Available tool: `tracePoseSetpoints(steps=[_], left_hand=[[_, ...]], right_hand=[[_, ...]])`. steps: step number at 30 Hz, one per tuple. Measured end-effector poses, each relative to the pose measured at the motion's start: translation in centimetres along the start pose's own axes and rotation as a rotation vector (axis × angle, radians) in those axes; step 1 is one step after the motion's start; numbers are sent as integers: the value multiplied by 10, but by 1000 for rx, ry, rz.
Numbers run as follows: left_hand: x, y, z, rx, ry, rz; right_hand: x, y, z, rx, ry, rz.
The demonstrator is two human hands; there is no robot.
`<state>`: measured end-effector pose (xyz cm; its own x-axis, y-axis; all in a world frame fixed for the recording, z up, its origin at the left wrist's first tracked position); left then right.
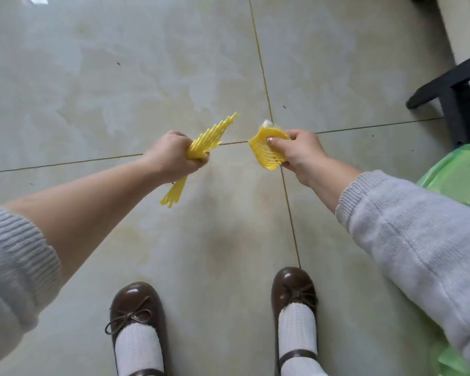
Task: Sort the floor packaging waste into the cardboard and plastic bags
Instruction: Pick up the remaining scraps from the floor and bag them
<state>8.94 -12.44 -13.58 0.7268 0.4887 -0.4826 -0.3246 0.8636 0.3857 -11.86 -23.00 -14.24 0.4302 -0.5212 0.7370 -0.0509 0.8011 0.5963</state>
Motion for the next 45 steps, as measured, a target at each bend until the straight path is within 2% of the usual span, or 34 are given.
tracePoseSetpoints(steps=[5, 9, 13, 19, 25, 29, 38, 43, 45], left_hand=[[-53, 50, 16, 71, 243, 17], [-95, 95, 19, 151, 359, -5], [-136, 138, 16, 175, 341, -39], [-204, 203, 8, 230, 196, -208], [-276, 249, -9, 309, 78, -363], [-331, 273, -33, 327, 111, -497], [-442, 330, -141, 299, 257, -655], [-474, 336, -207, 296, 198, -662], [-476, 336, -229, 384, 102, -699]], right_hand=[[-17, 64, 40, -51, -268, -122], [-41, 117, 75, -99, -410, -137], [-63, 170, 111, -165, -459, -81], [-91, 237, 162, -266, -466, -11], [-118, 302, 227, -439, -534, 18], [-140, 341, 279, -587, -574, 26], [-208, 369, 401, -912, -405, 0], [-244, 354, 436, -888, -178, -20], [-257, 345, 440, -802, -26, -40]])
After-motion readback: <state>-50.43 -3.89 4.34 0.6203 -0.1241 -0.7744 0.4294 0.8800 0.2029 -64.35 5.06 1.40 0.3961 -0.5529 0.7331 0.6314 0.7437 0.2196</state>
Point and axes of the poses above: each hand's wrist, its own y-axis away from the middle knuckle, its own z-axis out of the back of the hand, x = y × z, the point moved 2 cm from there along -y, towards the middle knuckle, and after that the axes turned 8 degrees about -x, right-handed, at the moved point
